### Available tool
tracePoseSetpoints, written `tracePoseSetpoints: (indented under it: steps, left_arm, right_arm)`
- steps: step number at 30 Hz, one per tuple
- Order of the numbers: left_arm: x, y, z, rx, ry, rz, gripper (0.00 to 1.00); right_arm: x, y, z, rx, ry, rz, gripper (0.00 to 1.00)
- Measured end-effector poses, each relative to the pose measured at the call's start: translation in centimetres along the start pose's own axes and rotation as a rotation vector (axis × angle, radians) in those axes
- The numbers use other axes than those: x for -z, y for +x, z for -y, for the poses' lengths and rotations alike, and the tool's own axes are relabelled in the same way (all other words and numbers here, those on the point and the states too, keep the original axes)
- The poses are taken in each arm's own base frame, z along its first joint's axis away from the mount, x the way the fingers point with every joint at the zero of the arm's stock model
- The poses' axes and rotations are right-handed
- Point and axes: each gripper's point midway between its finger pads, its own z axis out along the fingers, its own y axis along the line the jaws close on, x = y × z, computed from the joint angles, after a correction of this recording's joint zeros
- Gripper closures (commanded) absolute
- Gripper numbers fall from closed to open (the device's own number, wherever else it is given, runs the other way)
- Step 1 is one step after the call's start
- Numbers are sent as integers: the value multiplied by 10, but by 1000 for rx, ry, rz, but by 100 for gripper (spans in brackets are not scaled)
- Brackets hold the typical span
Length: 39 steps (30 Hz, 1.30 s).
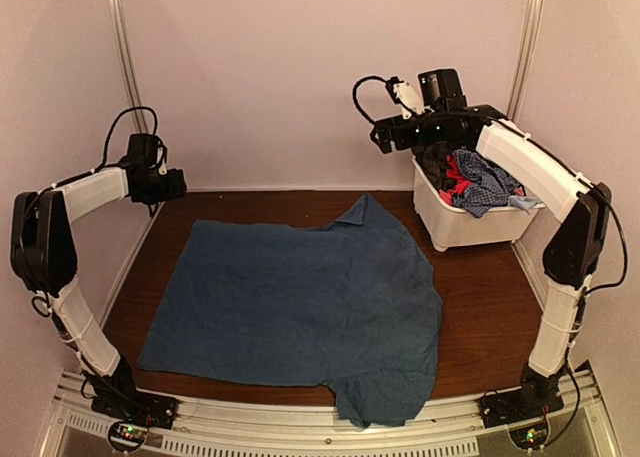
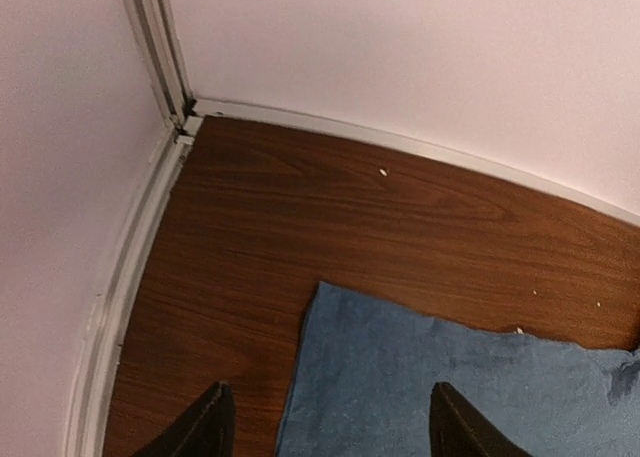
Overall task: Fold and stack the mixed laundry pile
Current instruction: Flatten out the crumpled T-shirt at the center of the board.
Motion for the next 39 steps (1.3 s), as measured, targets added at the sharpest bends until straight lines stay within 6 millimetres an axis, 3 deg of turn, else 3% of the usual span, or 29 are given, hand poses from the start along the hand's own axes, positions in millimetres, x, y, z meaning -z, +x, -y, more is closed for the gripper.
tracePoseSetpoints:
  steps: [3,7,9,16,20,24,26,33,39]
  left_arm:
    - [-17,35,13,-7,77,-82,40]
    - [-48,71,32,-29,143,-185,49]
    - [-65,87,40,-45,155,-234,52]
    - [-109,105,51,-80,137,-301,61]
    - [-128,110,39,-90,62,-320,65]
    - [-135,120,24,-82,3,-349,71]
    - [-136,119,16,-69,-19,-353,73]
    - [-147,103,-17,15,-65,-345,75]
    - [-172,77,-44,64,-91,-328,72]
  right_arm:
    - [-15,46,-11,-31,-46,-98,10]
    - [-38,140,-25,-67,-88,-308,13]
    - [-42,177,-30,-81,-95,-393,16]
    - [-63,231,-34,-91,-96,-510,23]
    - [-80,265,-34,-85,-82,-583,28]
    - [-103,297,-31,-70,-55,-651,36]
    - [-116,305,-29,-57,-36,-663,39]
    - [-162,278,-17,-15,32,-597,38]
    - [-204,254,-5,24,92,-510,36]
